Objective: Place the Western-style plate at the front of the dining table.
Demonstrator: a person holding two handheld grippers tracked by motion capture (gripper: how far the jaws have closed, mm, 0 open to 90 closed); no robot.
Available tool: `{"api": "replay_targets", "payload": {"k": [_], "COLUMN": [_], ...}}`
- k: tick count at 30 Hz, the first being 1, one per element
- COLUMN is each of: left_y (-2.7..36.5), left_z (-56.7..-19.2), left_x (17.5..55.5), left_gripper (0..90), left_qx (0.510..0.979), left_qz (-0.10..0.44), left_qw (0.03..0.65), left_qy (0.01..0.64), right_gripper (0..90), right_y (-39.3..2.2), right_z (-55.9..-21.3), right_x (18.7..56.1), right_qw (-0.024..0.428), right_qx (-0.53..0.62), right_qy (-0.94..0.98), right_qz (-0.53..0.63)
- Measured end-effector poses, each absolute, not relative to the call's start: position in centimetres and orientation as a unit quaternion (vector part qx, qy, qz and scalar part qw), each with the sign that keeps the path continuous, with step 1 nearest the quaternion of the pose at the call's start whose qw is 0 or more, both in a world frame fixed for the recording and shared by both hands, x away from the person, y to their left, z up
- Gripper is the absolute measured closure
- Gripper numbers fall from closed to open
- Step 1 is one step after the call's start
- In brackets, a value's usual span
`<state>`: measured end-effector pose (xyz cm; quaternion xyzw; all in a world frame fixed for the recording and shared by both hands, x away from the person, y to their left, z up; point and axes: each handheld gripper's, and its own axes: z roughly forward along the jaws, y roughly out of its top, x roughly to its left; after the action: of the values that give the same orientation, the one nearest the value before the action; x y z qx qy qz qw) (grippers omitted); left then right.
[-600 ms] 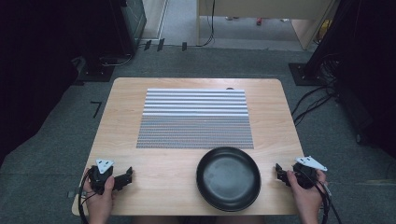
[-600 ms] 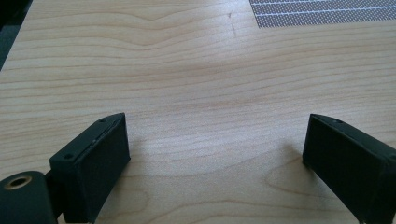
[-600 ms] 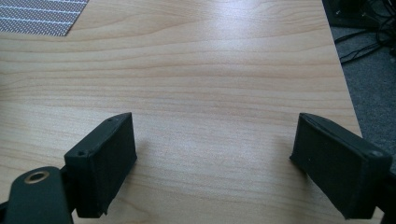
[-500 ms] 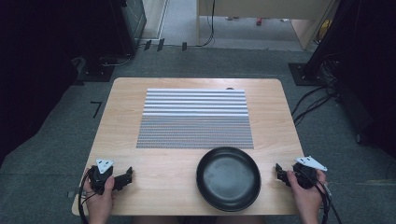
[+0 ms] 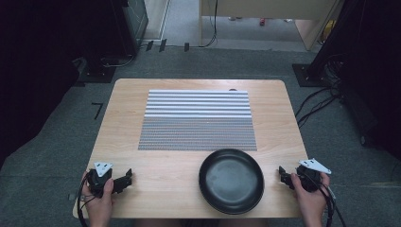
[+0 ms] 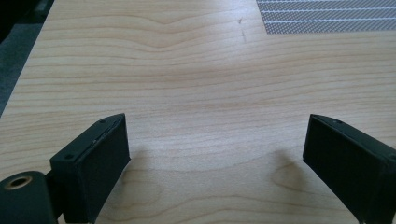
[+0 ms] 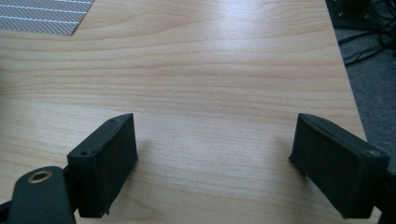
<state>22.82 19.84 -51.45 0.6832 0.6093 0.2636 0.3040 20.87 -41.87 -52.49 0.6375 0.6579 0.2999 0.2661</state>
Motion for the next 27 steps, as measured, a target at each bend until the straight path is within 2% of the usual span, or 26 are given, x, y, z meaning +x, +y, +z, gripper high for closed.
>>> {"api": "replay_targets", "payload": {"k": [11, 27], "left_y": [18.3, 16.4], "left_z": [-50.7, -50.6], "left_x": [22.3, 21.9], "left_gripper": [6.8, 6.8], "left_qx": [0.684, 0.700], "left_qz": [0.274, 0.258], "left_qw": [0.323, 0.335], "left_qy": [0.593, 0.576], "right_gripper": [13.6, 13.8], "right_y": [-41.4, -39.3], "right_z": [-51.6, -50.6], "right_x": [20.4, 19.7], "right_qw": [0.271, 0.257], "right_qx": [0.627, 0.600], "right_qy": [0.651, 0.655], "right_qz": [0.332, 0.380]}}
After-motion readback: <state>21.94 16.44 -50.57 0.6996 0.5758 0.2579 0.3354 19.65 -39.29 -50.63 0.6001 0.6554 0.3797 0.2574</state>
